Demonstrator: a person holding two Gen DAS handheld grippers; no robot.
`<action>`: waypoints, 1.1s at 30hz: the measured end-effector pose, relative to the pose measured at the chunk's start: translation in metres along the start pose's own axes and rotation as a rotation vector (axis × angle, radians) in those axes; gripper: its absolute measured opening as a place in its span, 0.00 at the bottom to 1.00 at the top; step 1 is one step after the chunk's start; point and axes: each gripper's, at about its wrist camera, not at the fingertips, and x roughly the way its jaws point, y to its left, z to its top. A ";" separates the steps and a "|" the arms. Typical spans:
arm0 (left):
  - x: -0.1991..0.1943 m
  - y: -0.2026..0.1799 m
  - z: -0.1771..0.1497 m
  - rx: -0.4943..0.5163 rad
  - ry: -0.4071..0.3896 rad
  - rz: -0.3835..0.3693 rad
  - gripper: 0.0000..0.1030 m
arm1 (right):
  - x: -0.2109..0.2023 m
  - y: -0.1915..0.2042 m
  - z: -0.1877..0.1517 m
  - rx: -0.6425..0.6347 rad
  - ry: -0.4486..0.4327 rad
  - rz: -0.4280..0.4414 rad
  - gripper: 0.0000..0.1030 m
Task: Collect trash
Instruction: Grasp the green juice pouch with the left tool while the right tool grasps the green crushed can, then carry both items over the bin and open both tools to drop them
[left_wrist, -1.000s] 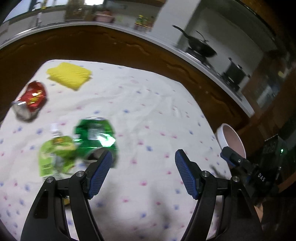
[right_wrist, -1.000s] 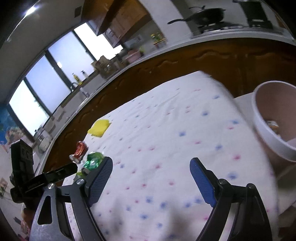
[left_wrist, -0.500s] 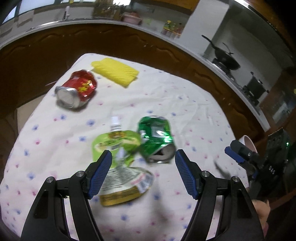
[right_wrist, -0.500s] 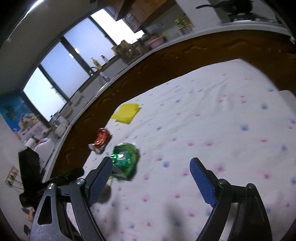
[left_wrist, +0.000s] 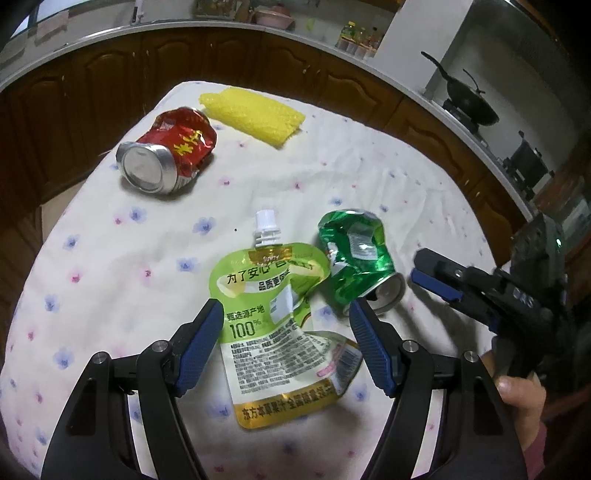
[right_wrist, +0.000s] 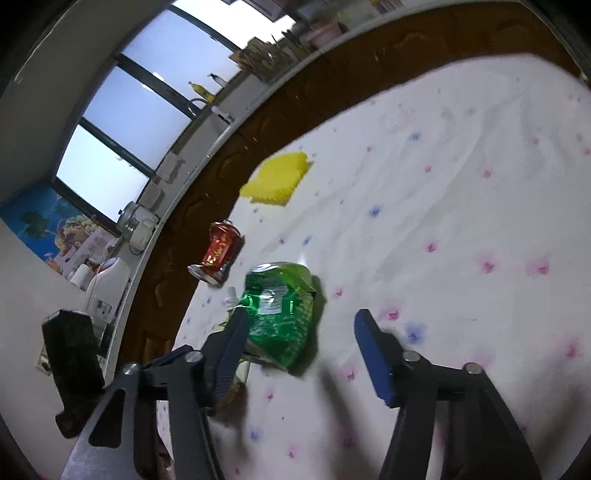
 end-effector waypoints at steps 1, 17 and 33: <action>0.002 0.002 0.000 0.000 0.005 0.000 0.70 | 0.004 -0.002 0.000 0.010 0.013 0.006 0.51; 0.017 -0.006 -0.001 0.095 0.011 0.023 0.20 | 0.023 0.000 -0.001 0.023 0.050 0.053 0.25; 0.009 -0.079 0.005 0.218 -0.038 -0.079 0.08 | -0.105 -0.046 -0.002 0.072 -0.193 -0.048 0.24</action>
